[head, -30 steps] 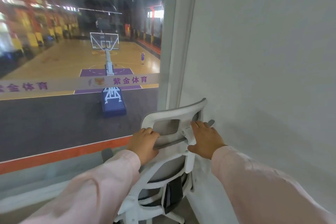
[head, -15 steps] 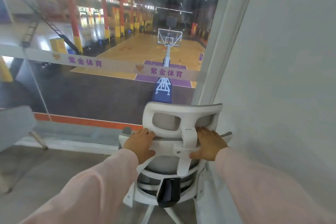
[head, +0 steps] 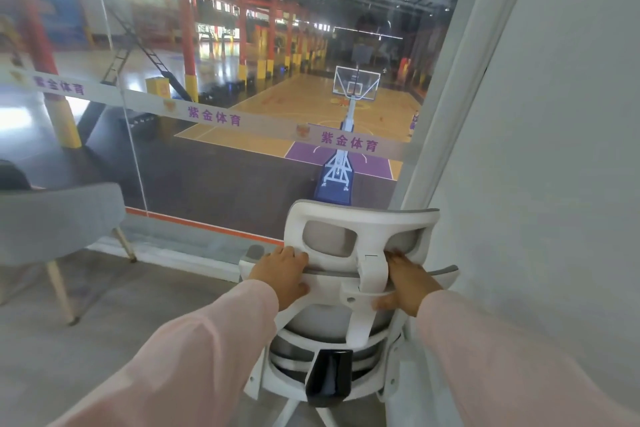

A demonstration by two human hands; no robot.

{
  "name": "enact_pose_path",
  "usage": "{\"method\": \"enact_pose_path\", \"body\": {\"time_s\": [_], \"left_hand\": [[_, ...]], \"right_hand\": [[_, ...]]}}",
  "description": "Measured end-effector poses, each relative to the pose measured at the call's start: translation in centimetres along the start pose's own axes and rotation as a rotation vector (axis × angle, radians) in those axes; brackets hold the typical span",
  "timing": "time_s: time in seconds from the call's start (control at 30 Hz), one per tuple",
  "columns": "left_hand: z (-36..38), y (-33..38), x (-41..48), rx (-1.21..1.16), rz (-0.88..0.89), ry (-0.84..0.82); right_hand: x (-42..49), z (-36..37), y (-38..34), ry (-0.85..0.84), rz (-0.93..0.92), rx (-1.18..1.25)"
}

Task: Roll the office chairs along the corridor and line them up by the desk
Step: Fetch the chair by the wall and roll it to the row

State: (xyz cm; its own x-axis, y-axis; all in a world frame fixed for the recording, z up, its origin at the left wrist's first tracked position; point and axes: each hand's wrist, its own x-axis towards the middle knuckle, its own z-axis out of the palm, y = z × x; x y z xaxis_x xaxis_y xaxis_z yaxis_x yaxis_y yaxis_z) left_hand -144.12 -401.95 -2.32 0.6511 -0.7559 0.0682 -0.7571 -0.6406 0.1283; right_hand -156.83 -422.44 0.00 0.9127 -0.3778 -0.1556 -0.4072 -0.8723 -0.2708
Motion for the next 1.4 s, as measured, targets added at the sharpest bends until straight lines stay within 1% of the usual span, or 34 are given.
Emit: {"method": "enact_pose_path", "body": {"time_s": [0.23,0.47,0.63,0.77,0.9,0.97,1.03,1.17,1.3,1.4], "left_hand": [[-0.5,-2.5,-8.6,0.031,-0.025,0.037],[-1.6,-6.4,-19.1,0.019,-0.088,0.077],[-2.5,-8.8,-25.9,0.030,-0.159,0.116],[-3.1,-10.5,-29.9,0.012,-0.249,0.148],[-2.5,-12.9,-33.8,0.037,-0.321,0.194],[-2.1,-14.4,-35.8,0.109,-0.339,0.220],[-2.0,-15.9,-37.4,0.180,-0.344,0.227],[-2.4,-18.8,-40.0,0.197,-0.412,0.177],[-3.0,-21.1,-41.8,0.205,-0.510,0.189],[-2.7,-22.8,-42.8,0.277,-0.585,0.220]], "right_hand": [[-5.4,2.1,-5.5,-0.032,-0.036,-0.060],[-10.2,4.8,-12.3,-0.058,-0.161,-0.066],[-14.4,6.1,-18.0,-0.027,-0.271,-0.092],[-16.1,7.5,-22.1,0.008,-0.351,-0.133],[-16.4,9.2,-25.7,0.038,-0.443,-0.098],[-16.3,10.1,-27.6,0.059,-0.492,-0.085],[-16.1,10.8,-29.6,0.079,-0.557,-0.110],[-15.1,12.0,-33.7,0.083,-0.671,-0.143],[-13.5,12.9,-37.3,0.081,-0.780,-0.186],[-11.6,13.8,-40.0,0.072,-0.850,-0.200]]}}
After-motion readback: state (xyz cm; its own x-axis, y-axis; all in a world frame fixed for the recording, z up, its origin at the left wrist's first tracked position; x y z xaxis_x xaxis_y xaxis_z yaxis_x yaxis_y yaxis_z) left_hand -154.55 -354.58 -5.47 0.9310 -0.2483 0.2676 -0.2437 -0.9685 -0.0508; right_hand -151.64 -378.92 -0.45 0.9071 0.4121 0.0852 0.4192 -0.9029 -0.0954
